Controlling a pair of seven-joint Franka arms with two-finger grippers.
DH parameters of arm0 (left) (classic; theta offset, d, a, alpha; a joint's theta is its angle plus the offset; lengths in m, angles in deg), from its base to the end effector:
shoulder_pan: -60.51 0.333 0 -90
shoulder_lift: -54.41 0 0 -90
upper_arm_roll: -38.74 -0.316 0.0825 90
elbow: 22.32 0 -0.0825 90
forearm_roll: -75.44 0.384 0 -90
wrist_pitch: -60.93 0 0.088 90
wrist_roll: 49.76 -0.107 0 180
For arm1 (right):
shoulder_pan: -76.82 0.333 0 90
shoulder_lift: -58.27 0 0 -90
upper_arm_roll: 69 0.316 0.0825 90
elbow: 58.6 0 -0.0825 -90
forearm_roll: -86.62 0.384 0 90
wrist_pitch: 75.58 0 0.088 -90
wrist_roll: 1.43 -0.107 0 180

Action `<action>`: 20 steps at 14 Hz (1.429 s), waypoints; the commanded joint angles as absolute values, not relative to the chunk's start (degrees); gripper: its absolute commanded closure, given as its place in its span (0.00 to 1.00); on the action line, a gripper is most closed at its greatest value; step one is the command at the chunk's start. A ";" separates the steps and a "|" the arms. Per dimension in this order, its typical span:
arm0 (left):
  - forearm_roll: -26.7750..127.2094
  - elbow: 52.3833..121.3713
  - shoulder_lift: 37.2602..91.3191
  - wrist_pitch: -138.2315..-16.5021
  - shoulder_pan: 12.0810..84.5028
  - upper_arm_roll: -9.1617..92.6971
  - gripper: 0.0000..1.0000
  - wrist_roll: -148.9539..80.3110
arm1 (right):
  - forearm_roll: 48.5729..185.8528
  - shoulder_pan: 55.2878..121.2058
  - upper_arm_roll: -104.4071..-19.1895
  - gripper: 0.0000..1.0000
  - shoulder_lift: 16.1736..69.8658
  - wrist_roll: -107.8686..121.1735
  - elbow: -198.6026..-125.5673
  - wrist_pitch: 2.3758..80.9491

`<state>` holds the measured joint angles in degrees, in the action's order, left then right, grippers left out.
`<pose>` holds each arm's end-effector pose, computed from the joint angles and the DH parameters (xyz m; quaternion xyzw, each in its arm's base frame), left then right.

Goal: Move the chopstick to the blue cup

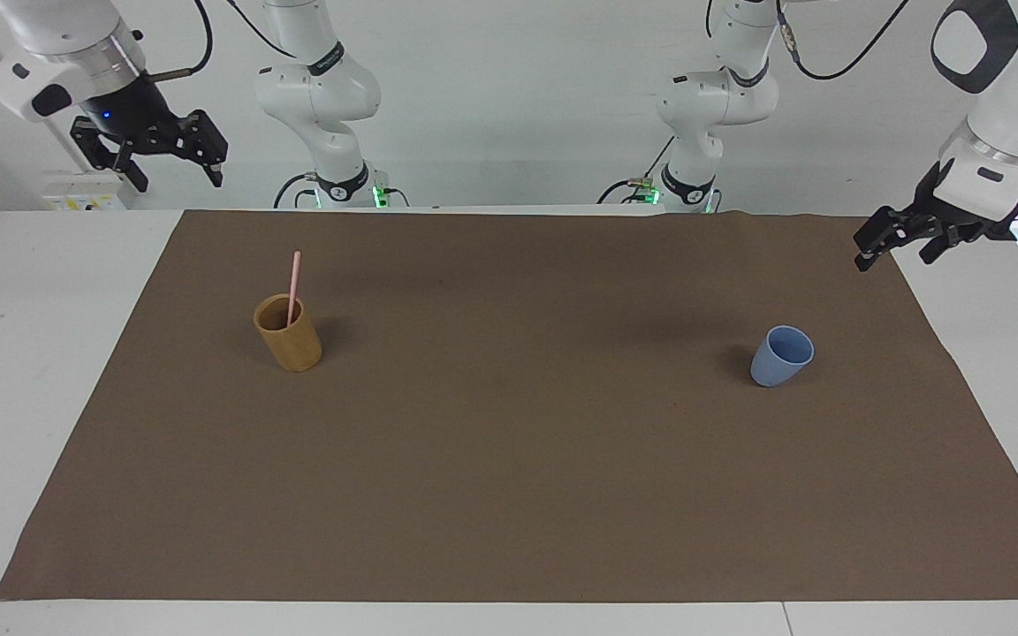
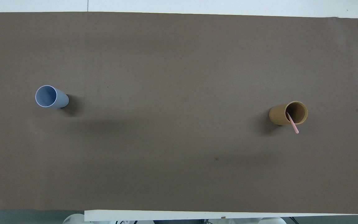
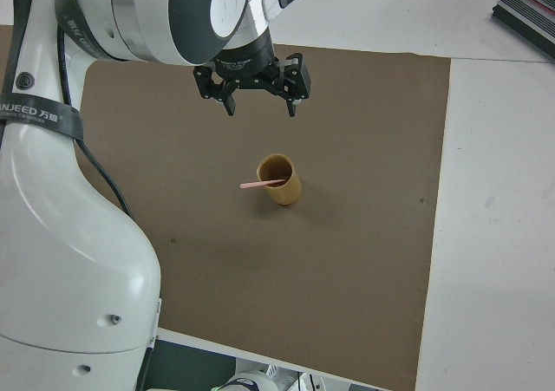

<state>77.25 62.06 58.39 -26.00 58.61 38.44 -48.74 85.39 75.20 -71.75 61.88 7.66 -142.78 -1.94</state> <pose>0.5709 -0.0125 0.6269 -0.9998 0.0044 0.0121 0.0162 0.5005 -0.0420 0.6810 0.9974 0.0388 -0.0611 0.0018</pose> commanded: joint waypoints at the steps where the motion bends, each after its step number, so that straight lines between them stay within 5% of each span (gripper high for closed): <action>1: 76.76 61.09 58.62 -24.77 58.49 38.82 0.00 -49.68 | 83.82 75.77 -71.99 0.00 62.93 7.01 -144.46 -2.20; 4: 76.67 65.45 57.06 -29.30 58.75 38.65 0.00 -48.63 | 83.90 75.86 -71.99 0.00 63.11 6.48 -144.64 -1.49; 8: 77.38 92.34 49.48 -54.77 61.90 38.30 0.00 -48.09 | 84.34 75.85 -71.99 0.00 63.11 6.56 -144.82 -1.49; 15: 77.38 104.49 53.09 -68.60 62.09 38.48 0.00 -43.61 | 84.51 77.17 -71.99 0.00 65.39 6.30 -149.21 -1.41; 16: 77.38 105.38 53.61 -69.93 61.92 38.48 0.13 -43.26 | 84.69 77.17 -71.99 0.00 65.31 6.04 -149.21 -0.36; 17: 77.38 105.56 54.40 -70.46 61.83 38.48 0.70 -42.39 | 85.91 77.17 -71.99 0.00 65.48 4.73 -150.17 2.61; 18: 77.46 105.47 55.01 -70.82 61.83 38.56 0.99 -42.56 | 88.10 77.43 -71.90 0.00 66.18 2.54 -154.01 5.94; 20: 77.38 105.38 56.34 -72.66 60.69 38.56 1.00 -41.94 | 90.66 81.81 -71.64 0.00 68.28 -5.52 -163.92 14.37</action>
<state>77.33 104.83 55.56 -70.15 62.18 38.84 -43.33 89.00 78.27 -71.76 64.68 1.17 -153.04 6.99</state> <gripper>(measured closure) 0.480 0.000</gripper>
